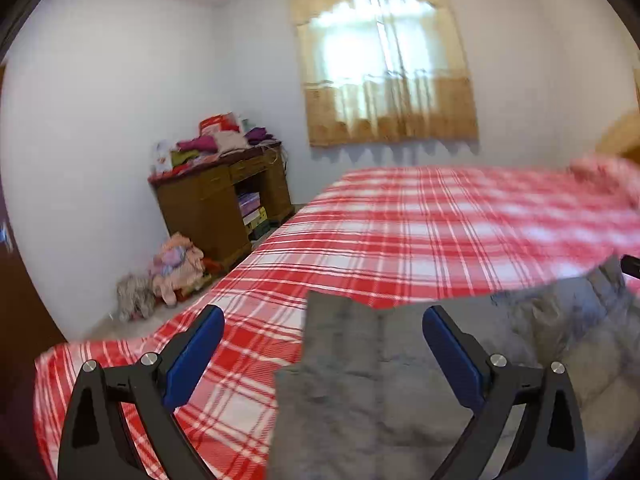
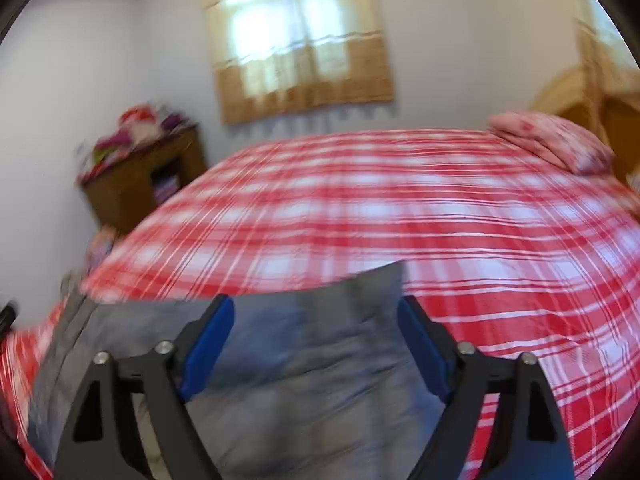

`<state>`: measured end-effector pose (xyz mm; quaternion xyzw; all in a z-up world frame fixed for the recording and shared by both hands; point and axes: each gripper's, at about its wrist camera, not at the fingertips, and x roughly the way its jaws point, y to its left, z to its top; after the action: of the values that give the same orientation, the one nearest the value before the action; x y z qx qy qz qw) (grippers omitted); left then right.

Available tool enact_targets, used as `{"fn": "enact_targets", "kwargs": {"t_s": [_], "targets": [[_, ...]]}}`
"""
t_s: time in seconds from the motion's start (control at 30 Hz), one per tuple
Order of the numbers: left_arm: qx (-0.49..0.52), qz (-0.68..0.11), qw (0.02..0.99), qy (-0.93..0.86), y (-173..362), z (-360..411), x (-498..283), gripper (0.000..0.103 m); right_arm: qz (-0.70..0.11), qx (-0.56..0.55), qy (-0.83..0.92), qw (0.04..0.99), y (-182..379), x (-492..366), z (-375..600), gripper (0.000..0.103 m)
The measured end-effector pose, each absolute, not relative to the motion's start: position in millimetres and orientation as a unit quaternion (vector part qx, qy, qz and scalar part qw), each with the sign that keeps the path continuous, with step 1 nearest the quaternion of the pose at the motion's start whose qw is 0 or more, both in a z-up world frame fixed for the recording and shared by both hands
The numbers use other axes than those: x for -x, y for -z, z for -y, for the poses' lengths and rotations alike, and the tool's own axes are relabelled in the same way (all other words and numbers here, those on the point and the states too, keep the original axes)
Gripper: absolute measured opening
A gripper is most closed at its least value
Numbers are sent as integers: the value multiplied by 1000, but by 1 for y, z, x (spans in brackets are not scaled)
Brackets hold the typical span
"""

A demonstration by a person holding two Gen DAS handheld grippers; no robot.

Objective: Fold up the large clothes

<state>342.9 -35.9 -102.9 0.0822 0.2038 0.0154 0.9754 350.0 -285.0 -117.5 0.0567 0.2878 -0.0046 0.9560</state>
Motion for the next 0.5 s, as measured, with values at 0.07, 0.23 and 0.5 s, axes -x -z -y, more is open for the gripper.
{"fn": "enact_targets", "kwargs": {"t_s": [0.07, 0.23, 0.5], "targets": [[-113, -206, 972, -3, 115, 58, -351, 100, -315, -17, -20, 949, 129, -359, 261, 62], [-133, -255, 957, -25, 157, 71, -387, 100, -365, 1, -17, 931, 170, -381, 254, 50], [-61, -325, 943, -33, 209, 52, -416, 100, -367, -22, -12, 930, 196, -385, 265, 51]]}}
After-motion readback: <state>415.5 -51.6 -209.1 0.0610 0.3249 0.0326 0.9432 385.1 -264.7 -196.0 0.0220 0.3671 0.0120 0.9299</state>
